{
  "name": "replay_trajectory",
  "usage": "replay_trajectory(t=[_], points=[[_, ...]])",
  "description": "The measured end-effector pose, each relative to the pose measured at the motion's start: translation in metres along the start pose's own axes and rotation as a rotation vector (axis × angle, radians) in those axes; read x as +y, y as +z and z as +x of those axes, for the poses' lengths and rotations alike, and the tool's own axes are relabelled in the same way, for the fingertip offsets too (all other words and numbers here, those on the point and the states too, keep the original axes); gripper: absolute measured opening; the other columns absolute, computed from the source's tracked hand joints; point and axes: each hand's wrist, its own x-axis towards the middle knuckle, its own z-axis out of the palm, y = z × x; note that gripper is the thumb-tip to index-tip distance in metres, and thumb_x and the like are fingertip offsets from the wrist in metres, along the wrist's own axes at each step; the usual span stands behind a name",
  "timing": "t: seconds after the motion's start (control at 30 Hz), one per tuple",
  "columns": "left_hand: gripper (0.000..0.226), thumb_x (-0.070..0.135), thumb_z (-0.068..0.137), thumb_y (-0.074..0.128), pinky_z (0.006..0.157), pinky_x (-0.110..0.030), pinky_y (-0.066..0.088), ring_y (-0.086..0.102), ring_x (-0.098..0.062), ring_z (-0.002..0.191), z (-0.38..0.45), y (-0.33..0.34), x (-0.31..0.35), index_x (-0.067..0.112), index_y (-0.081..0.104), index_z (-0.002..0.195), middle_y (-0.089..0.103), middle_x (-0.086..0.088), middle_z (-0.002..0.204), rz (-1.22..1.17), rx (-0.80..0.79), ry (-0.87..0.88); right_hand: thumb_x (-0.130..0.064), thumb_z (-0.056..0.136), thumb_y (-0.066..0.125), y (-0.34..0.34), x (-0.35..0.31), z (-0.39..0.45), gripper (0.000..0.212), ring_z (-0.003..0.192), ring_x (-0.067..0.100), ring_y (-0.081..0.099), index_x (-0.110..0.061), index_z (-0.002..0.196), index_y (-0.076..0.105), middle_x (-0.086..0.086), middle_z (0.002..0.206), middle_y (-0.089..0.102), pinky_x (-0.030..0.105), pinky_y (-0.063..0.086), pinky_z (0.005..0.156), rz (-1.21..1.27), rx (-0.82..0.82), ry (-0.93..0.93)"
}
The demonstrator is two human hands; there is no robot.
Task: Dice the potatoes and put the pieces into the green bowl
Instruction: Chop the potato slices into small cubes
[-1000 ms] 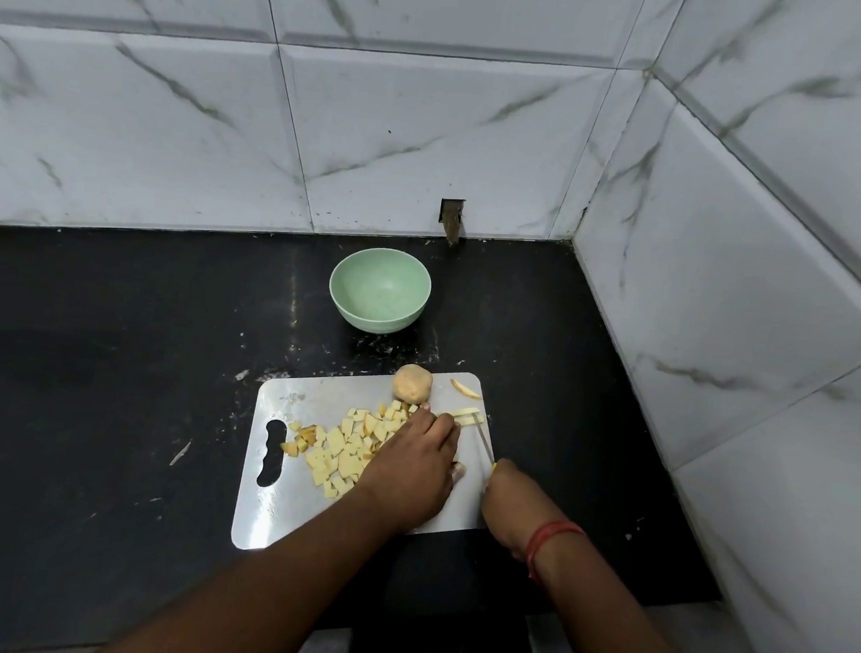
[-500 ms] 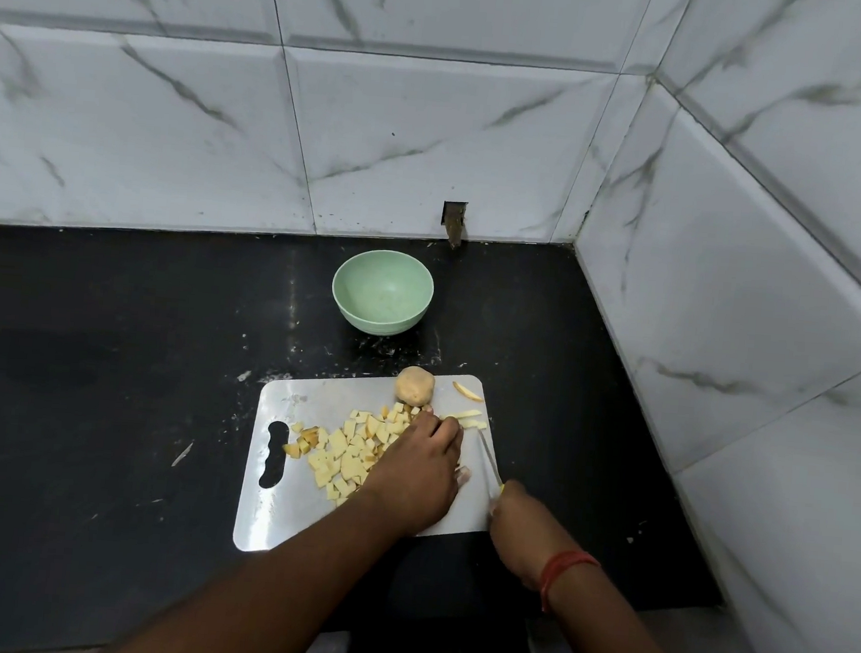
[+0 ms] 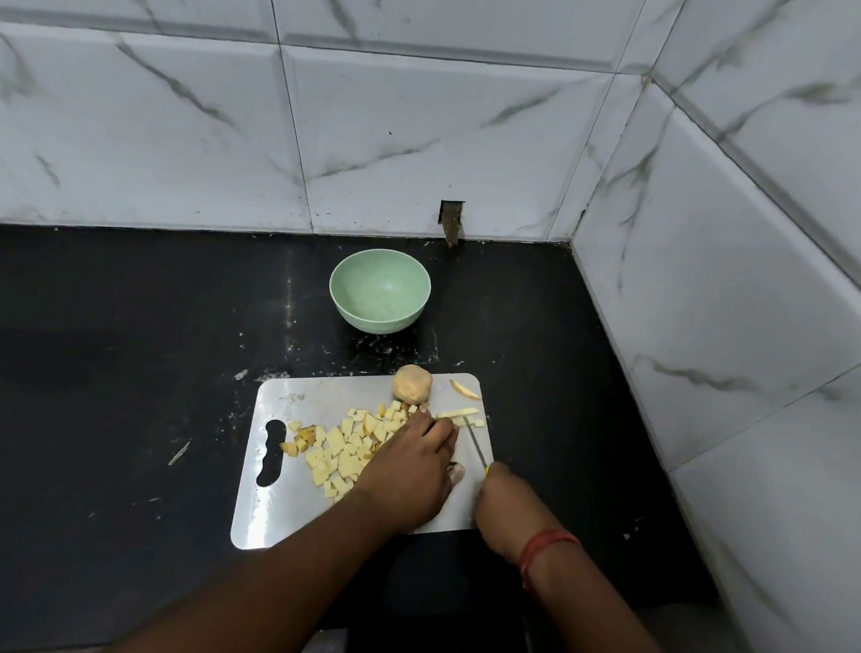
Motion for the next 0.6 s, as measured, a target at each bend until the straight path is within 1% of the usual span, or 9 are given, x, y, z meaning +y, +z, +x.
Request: replay_trajectory(t=[0.17, 0.3, 0.4, 0.47, 0.53, 0.6], points=[[0.063, 0.049, 0.101, 0.03, 0.108, -0.037, 0.04, 0.045, -0.025, 0.114, 0.001, -0.001, 0.001, 0.004, 0.057, 0.136, 0.053, -0.004, 0.126, 0.026, 0.001, 0.01, -0.01, 0.096, 0.043, 0.001, -0.002, 0.001, 0.03, 0.111, 0.036, 0.058, -0.001, 0.124, 0.049, 0.02, 0.12, 0.059, 0.036, 0.047, 0.088, 0.005, -0.022, 0.006], [0.062, 0.048, 0.102, 0.033, 0.108, -0.038, 0.041, 0.046, -0.026, 0.116, 0.002, -0.003, 0.0, 0.003, 0.054, 0.139, 0.053, -0.006, 0.128, 0.046, 0.017, 0.01, -0.011, 0.097, 0.041, 0.008, 0.006, -0.006, 0.028, 0.109, 0.033, 0.059, -0.002, 0.123, 0.048, 0.018, 0.119, 0.059, 0.031, 0.043, 0.079, 0.003, -0.034, 0.026], [0.063, 0.048, 0.101, 0.033, 0.107, -0.038, 0.042, 0.049, -0.026, 0.115, 0.0, -0.003, 0.0, 0.003, 0.057, 0.138, 0.056, -0.006, 0.128, 0.063, 0.045, 0.025, -0.011, 0.097, 0.04, 0.01, 0.012, -0.011, 0.022, 0.101, 0.026, 0.061, -0.005, 0.117, 0.047, 0.016, 0.117, 0.061, 0.027, 0.041, 0.075, 0.009, -0.021, 0.056], [0.064, 0.048, 0.1, 0.03, 0.108, -0.038, 0.042, 0.049, -0.025, 0.114, -0.001, -0.001, -0.001, 0.003, 0.06, 0.136, 0.057, -0.005, 0.126, 0.044, 0.05, 0.032, -0.012, 0.098, 0.037, 0.007, 0.013, -0.012, 0.019, 0.092, 0.024, 0.058, -0.006, 0.114, 0.046, 0.016, 0.115, 0.061, 0.027, 0.039, 0.073, 0.049, 0.027, 0.058], [0.063, 0.048, 0.1, 0.032, 0.11, -0.037, 0.042, 0.05, -0.024, 0.116, -0.003, 0.002, -0.003, 0.004, 0.06, 0.135, 0.058, -0.005, 0.126, 0.015, 0.063, 0.031, -0.014, 0.1, 0.036, 0.004, 0.011, -0.012, 0.021, 0.085, 0.022, 0.054, -0.005, 0.116, 0.046, 0.015, 0.114, 0.061, 0.028, 0.039, 0.073, 0.085, 0.067, 0.056], [0.061, 0.047, 0.1, 0.035, 0.112, -0.036, 0.04, 0.049, -0.024, 0.121, -0.005, 0.002, -0.005, 0.004, 0.059, 0.137, 0.057, -0.005, 0.13, -0.02, 0.084, 0.018, -0.015, 0.101, 0.036, 0.004, 0.009, -0.009, 0.024, 0.083, 0.02, 0.053, -0.005, 0.121, 0.045, 0.014, 0.113, 0.061, 0.027, 0.04, 0.072, 0.08, 0.068, 0.041]])
